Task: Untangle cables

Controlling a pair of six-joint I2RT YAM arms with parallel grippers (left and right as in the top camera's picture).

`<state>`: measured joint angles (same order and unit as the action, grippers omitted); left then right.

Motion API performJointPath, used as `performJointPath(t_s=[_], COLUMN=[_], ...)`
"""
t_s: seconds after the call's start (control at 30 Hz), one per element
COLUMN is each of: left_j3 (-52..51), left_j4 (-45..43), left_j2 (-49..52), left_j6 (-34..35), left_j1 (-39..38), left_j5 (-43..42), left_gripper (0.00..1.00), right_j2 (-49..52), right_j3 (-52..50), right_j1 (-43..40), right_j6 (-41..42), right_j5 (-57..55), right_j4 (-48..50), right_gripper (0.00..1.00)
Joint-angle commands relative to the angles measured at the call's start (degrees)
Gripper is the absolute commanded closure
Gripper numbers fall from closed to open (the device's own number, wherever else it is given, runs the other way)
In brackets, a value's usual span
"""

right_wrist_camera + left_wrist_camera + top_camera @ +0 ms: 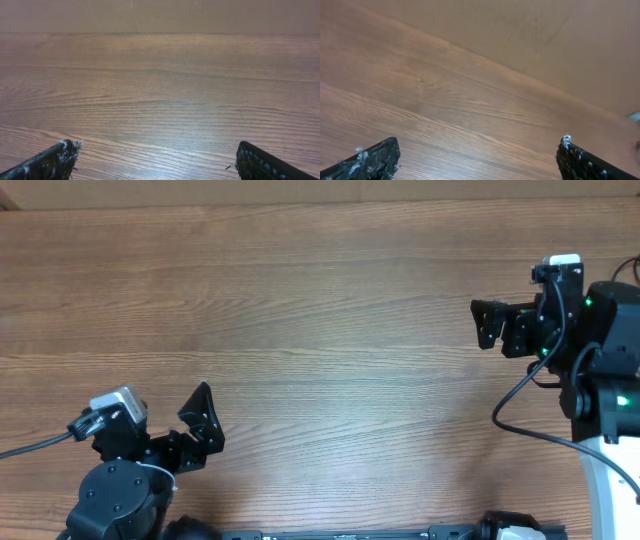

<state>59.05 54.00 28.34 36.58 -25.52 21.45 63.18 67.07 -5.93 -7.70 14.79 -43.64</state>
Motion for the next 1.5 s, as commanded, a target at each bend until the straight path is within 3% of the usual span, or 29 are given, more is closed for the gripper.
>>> performJointPath(t_s=[0.0, 0.27, 0.5, 0.67, 0.8, 1.07, 1.47], left_j3=[-0.1, -0.1, -0.1, -1.1, -5.3, -20.4, -42.3], left_j4=[-0.3, 5.6, 2.3, -12.2, -30.3, -55.3, -82.2], left_j2=[-0.4, -0.4, -0.3, -0.3, -0.8, -6.3, -15.9], left_j6=[7.5, 7.6, 3.1, -8.7, -17.3, -17.7, -17.8], left_j1=[0.0, 0.0, 0.0, 0.2, 2.6, 11.7, 13.3], left_j5=[-0.5, 0.2, 12.1, 14.8, 14.1, -0.2, -0.3], left_gripper=[0.00, 0.00, 0.00, 0.00, 0.00, 0.00, 0.00], right_j2=[1.4, 4.7, 7.0, 7.8, 8.2, 8.3, 8.3], right_j3=[0.1, 0.1, 0.1, 0.1, 0.1, 0.1, 0.1], right_j1=[-0.2, -0.2, -0.2, -0.2, -0.2, -0.2, -0.2], right_j6=[-0.1, -0.1, -0.1, -0.1, -0.1, -0.1, -0.1], right_j5=[0.3, 0.3, 0.3, 0.3, 0.3, 0.3, 0.3], right_j4=[0.0, 0.0, 0.0, 0.0, 0.0, 0.0, 0.0], right_gripper=[0.00, 0.00, 0.00, 0.00, 0.00, 0.00, 0.00])
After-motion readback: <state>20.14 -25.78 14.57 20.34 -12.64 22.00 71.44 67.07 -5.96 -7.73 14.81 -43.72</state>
